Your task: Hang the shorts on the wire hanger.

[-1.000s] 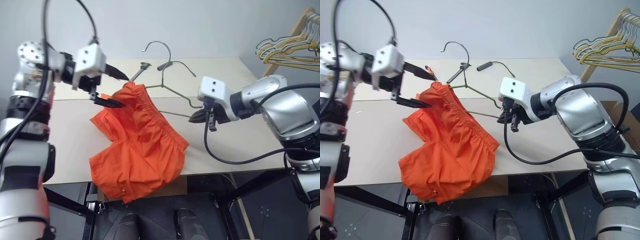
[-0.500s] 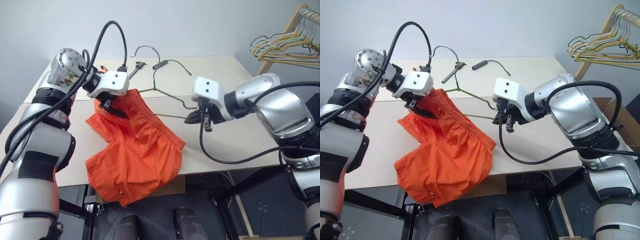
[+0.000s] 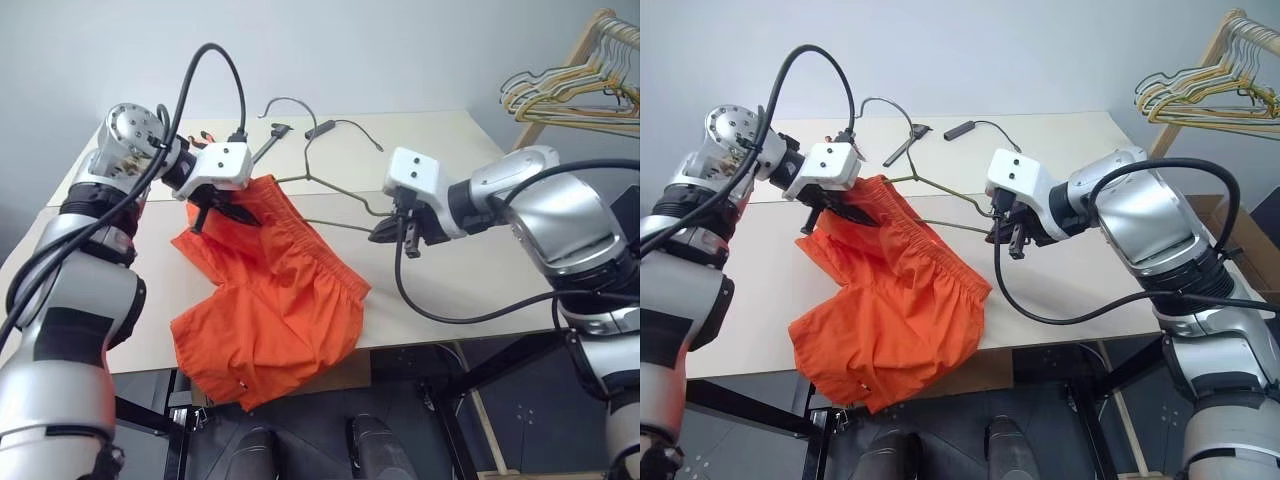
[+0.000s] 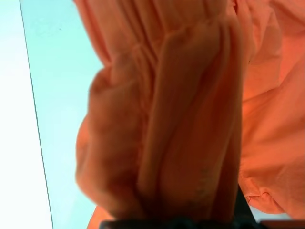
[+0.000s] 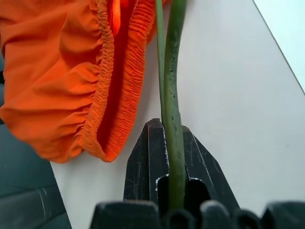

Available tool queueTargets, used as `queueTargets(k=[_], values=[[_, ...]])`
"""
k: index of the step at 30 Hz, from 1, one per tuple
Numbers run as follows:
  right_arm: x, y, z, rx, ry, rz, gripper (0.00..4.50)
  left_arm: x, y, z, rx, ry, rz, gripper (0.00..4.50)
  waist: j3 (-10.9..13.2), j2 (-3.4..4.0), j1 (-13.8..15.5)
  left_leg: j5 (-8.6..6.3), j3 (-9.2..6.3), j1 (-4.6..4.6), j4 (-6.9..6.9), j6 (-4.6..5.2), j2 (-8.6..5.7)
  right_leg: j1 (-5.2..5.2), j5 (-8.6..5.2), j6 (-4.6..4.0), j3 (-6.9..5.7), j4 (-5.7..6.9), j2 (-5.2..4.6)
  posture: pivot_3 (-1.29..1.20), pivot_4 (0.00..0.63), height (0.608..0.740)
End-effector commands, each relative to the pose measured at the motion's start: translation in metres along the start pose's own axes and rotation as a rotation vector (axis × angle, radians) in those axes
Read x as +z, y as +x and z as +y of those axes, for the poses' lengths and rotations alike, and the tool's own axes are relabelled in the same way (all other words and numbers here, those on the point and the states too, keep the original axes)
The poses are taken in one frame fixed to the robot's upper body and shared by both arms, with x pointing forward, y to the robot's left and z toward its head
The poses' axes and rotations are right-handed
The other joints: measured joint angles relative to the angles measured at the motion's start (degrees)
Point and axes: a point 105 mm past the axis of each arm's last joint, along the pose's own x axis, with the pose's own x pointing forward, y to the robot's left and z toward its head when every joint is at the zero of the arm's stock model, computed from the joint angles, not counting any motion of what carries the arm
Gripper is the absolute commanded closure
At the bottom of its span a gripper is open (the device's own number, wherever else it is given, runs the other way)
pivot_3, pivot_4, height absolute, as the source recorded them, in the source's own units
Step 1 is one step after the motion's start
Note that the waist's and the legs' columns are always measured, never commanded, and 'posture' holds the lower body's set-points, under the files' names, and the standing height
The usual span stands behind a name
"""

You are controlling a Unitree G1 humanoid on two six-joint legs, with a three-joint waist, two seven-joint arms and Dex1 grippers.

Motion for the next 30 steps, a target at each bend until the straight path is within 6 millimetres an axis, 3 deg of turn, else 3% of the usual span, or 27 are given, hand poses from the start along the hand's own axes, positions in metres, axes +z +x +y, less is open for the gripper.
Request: queueTargets(k=[1,5,9,12,15,20,24,30], values=[[0.013,-0.011,0.0,-0.04,-0.039,-0.086,3.91,0.009,-0.009,0.003,0.034,-0.017,-0.074,4.44,0.0,0.0,0.01,0.0,0.0,0.0,0.0,0.0,0.0,0.0,0.0,0.0,0.0,0.0,0.0,-0.11,0.034,0.74],[-0.003,-0.035,-0.016,-0.15,0.046,-0.081,2.61,0.006,-0.011,0.0,0.034,-0.07,-0.093,4.44,0.01,0.0,0.27,0.0,0.0,-0.03,0.01,0.0,0.0,0.0,0.0,0.0,0.01,0.0,-0.01,-0.12,0.056,0.74],[-0.017,-0.074,-0.03,-0.282,0.155,-0.126,1.26,0.006,-0.015,-0.002,0.04,-0.108,-0.115,4.44,0.02,0.0,0.5,0.0,-0.01,-0.05,0.02,0.0,-0.02,0.0,-0.02,0.01,0.01,-0.04,-0.03,-0.13,0.07,0.74],[-0.025,-0.095,-0.027,-0.331,0.214,-0.166,0.24,0.005,-0.017,-0.002,0.045,-0.13,-0.13,4.44,0.03,0.01,0.41,0.0,-0.01,-0.06,0.01,0.01,-0.02,-0.01,-0.04,-0.01,0.01,-0.08,-0.05,-0.14,0.084,0.74],[-0.045,-0.105,-0.003,-0.281,0.313,-0.206,0.05,0.004,-0.018,-0.002,0.059,-0.145,-0.146,4.44,0.03,0.0,0.43,-0.03,-0.05,0.08,-0.03,0.04,0.01,0.08,-0.17,-0.14,0.02,-0.02,0.01,-0.14,0.09,0.74],[-0.069,-0.083,0.03,-0.213,0.453,-0.254,0.05,0.006,-0.018,0.001,0.074,-0.161,-0.176,4.44,0.05,-0.02,0.22,-0.02,-0.14,0.25,0.02,0.04,-0.02,0.3,-0.35,-0.35,0.05,0.01,0.03,-0.15,0.094,0.74],[-0.083,-0.029,0.05,-0.162,0.594,-0.316,0.05,0.002,-0.019,0.0,0.078,-0.171,-0.168,4.44,0.03,-0.04,-0.22,-0.02,-0.16,0.38,0.11,0.04,-0.01,0.39,-0.31,-0.39,0.07,0.08,0.04,-0.15,0.093,0.74],[-0.072,0.014,0.07,-0.053,0.684,-0.41,0.05,0.001,-0.02,-0.001,0.08,-0.178,-0.167,4.44,0.07,0.01,-0.31,-0.01,-0.22,0.38,0.11,0.05,-0.02,0.41,-0.28,-0.44,0.04,0.09,0.03,-0.13,0.1,0.74]])
